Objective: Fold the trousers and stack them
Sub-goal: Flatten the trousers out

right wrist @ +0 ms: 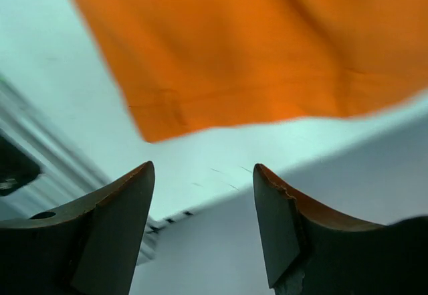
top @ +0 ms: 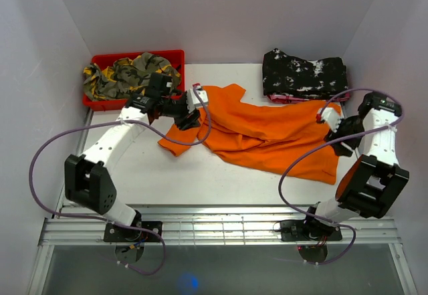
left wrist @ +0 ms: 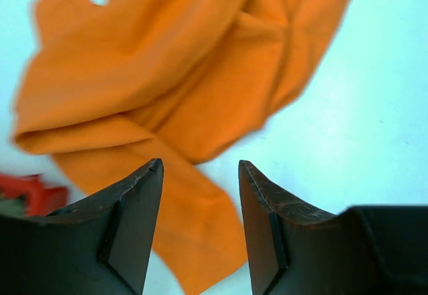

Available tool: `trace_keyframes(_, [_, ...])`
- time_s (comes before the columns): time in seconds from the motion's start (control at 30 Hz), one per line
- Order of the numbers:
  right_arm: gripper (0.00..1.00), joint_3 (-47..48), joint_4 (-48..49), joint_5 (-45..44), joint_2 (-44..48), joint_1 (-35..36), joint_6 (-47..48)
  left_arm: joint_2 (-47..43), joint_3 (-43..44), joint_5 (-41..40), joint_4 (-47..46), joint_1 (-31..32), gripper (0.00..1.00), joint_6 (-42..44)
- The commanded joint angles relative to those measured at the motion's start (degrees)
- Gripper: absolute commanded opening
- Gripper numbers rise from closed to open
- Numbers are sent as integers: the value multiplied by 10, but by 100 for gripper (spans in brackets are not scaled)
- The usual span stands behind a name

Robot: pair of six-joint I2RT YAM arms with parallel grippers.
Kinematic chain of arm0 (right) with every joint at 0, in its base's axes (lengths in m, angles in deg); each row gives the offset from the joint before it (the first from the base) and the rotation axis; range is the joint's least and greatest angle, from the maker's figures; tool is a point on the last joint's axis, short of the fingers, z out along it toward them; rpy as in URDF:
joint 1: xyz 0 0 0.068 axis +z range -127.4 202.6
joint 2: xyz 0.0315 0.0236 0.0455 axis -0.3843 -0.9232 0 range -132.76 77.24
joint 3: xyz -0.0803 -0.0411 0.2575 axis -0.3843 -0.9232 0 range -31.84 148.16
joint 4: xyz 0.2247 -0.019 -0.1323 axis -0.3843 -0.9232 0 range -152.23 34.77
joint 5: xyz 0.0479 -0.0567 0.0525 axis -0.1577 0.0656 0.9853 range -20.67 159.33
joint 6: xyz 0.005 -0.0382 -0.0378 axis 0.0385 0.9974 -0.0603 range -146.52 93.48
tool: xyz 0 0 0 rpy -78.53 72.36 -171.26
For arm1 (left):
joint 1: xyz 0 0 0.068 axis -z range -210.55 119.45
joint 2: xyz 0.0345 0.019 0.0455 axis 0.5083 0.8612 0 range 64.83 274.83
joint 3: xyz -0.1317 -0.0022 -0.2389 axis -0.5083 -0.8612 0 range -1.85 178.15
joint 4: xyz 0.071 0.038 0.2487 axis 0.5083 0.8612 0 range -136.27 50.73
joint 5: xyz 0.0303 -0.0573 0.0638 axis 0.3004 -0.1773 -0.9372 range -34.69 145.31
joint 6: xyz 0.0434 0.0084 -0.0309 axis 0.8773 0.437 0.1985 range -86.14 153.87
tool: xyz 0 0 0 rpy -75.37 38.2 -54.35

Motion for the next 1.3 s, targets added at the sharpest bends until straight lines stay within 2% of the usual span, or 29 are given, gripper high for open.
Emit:
trace_keyframes(0.0, [66,-96,-66,-13,9,39,31,94,-25,30,85,13,59,52])
trace_keyframes(0.23, [66,-202,-1,-24,18,105,-28,227,56,-26,61,25,62,98])
trace_keyframes(0.4, [69,-296,79,-78,21,127,-37,281,80,-47,49,27,64,145])
trace_keyframes(0.47, [66,-314,108,-105,14,128,-38,301,82,-54,38,30,64,157])
trace_keyframes(0.5, [61,-320,136,-114,3,128,-38,306,81,-61,31,32,64,162])
trace_keyframes(0.53, [44,-326,147,-123,-3,128,-40,310,79,-66,20,33,64,163])
trace_keyframes(0.63, [14,-309,161,-131,-20,127,-48,310,66,-61,-2,34,61,179])
trace_keyframes(0.7, [8,-292,159,-127,-18,127,-52,303,50,-62,-8,36,55,192])
trace_keyframes(0.77, [8,-264,152,-117,-13,126,-56,288,24,-61,-10,36,45,209])
trace_keyframes(0.8, [8,-254,147,-115,-10,124,-55,282,16,-60,-4,36,30,217])
trace_keyframes(0.83, [8,-243,144,-115,-7,122,-55,275,6,-53,11,36,24,227])
trace_keyframes(0.93, [8,-179,125,-108,-5,85,-38,196,18,-19,169,35,3,258])
trace_keyframes(1.0, [8,-137,100,-95,-18,57,-31,141,79,39,309,42,0,257])
trace_keyframes(1.07, [8,-117,72,-70,-18,55,-31,143,170,111,412,63,0,204])
trace_keyframes(1.1, [11,-115,54,-53,-19,57,-32,156,184,134,428,77,0,154])
trace_keyframes(1.17, [40,-123,50,-47,-20,71,-50,156,164,188,415,95,0,115])
trace_keyframes(1.2, [71,-141,49,-50,-20,85,-59,157,149,178,356,100,30,11])
trace_keyframes(1.23, [78,-151,49,-50,-18,92,-60,143,127,137,316,94,60,-45])
trace_keyframes(1.27, [80,-161,50,-52,-15,97,-60,127,89,91,282,85,75,-61])
